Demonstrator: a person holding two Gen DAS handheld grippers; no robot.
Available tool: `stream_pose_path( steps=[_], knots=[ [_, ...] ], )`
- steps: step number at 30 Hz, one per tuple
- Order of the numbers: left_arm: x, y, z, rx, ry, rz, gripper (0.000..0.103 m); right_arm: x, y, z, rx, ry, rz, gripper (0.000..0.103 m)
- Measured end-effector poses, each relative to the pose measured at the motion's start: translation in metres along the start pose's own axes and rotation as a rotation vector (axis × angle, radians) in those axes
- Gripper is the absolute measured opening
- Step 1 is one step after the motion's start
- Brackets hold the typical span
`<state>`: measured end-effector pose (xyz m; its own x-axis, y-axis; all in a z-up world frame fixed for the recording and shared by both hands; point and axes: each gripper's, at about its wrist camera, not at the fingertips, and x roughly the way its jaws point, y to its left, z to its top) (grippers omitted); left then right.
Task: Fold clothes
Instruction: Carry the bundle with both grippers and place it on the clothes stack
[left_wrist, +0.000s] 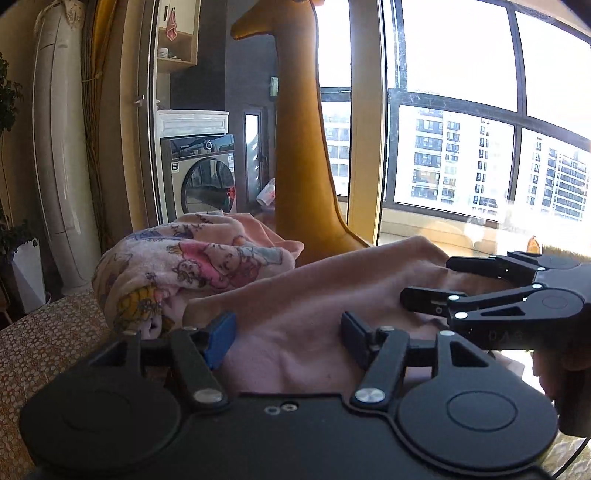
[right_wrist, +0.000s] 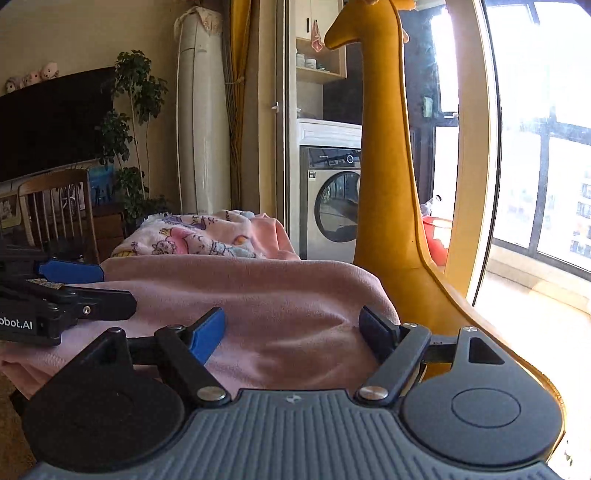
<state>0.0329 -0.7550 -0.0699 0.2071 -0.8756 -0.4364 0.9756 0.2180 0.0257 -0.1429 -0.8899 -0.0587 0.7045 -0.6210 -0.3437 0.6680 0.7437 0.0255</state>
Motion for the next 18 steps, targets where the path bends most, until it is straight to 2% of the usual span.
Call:
stream_pose_path(
  steps=[4, 7, 11, 13, 14, 18],
  knots=[
    [0.002, 0.009, -0.015, -0.055, -0.003, -0.027, 0.103, 0.008, -0.008, -0.016, 0.072, 0.01, 0.024, 0.082],
    [0.001, 0.008, -0.016, -0.042, 0.008, -0.025, 0.103, 0.005, -0.009, -0.017, 0.072, 0.007, 0.018, 0.082],
    [-0.021, 0.003, -0.005, -0.013, 0.001, 0.004, 0.103, -0.013, 0.0, -0.006, 0.038, -0.024, -0.02, 0.083],
    [-0.037, 0.003, -0.002, 0.001, -0.014, 0.022, 0.103, -0.026, 0.009, 0.003, 0.027, -0.049, -0.037, 0.092],
    [-0.048, 0.004, -0.001, -0.006, -0.017, 0.017, 0.103, -0.034, 0.014, 0.006, 0.027, -0.056, -0.031, 0.1],
    [-0.084, 0.011, -0.002, -0.063, -0.029, 0.051, 0.103, -0.064, 0.037, 0.01, 0.028, -0.087, -0.006, 0.103]
  ],
)
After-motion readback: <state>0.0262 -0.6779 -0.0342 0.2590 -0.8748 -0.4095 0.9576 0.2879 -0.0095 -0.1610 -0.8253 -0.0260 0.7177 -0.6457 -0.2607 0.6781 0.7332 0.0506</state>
